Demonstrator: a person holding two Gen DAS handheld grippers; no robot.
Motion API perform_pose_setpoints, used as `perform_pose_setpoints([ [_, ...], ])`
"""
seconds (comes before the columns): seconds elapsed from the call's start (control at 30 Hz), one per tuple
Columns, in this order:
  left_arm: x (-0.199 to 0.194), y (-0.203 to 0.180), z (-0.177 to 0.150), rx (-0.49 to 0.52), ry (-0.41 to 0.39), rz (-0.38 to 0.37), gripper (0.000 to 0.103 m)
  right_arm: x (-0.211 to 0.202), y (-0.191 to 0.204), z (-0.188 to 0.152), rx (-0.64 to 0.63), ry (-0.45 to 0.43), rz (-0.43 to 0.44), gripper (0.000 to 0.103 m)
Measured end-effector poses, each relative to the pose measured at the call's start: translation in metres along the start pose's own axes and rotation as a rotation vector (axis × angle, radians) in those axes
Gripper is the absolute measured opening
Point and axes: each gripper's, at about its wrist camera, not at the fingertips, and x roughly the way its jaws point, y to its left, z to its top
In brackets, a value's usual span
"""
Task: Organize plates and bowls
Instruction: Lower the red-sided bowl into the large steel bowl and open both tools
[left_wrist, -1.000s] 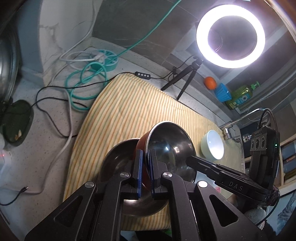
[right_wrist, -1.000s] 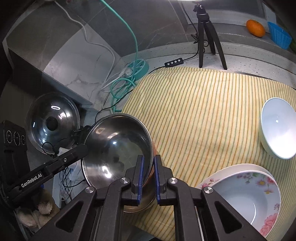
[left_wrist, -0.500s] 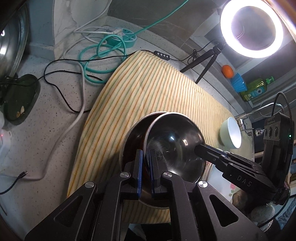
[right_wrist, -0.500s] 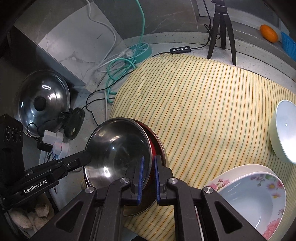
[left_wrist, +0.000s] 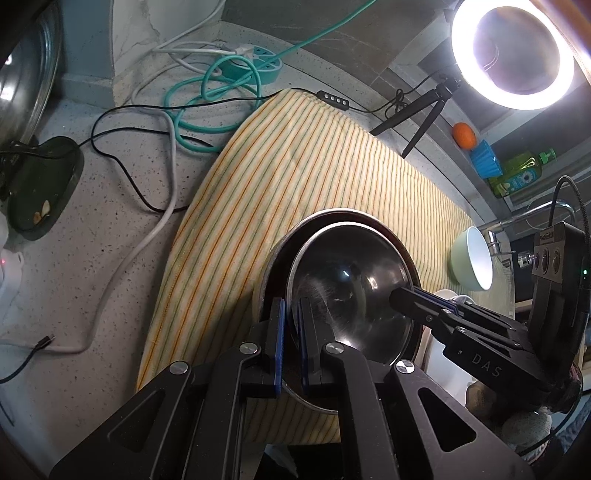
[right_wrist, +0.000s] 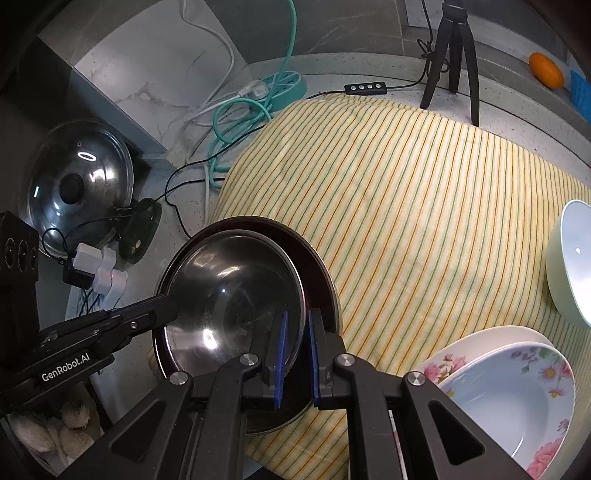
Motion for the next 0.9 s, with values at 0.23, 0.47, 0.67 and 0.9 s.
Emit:
perform_pose_setpoints([
  [0.23, 0.001, -0.002, -0.001, 0.002, 0.012, 0.002, 0.005, 0.002, 0.005, 0.000, -0.021, 0.010, -0.018, 0.014],
  [0.47, 0.000, -0.006, -0.001, 0.014, 0.019, 0.003, 0.014, -0.002, 0.003, 0.000, -0.012, 0.002, 0.006, 0.026],
  [0.67, -0.007, -0.008, 0.002, 0.019, -0.004, 0.008, 0.014, -0.009, 0.004, 0.002, -0.011, -0.015, 0.017, 0.026],
  [0.9, -0.022, -0.017, 0.010, 0.026, -0.050, -0.004, 0.014, -0.032, -0.001, 0.004, -0.004, -0.074, 0.035, 0.026],
])
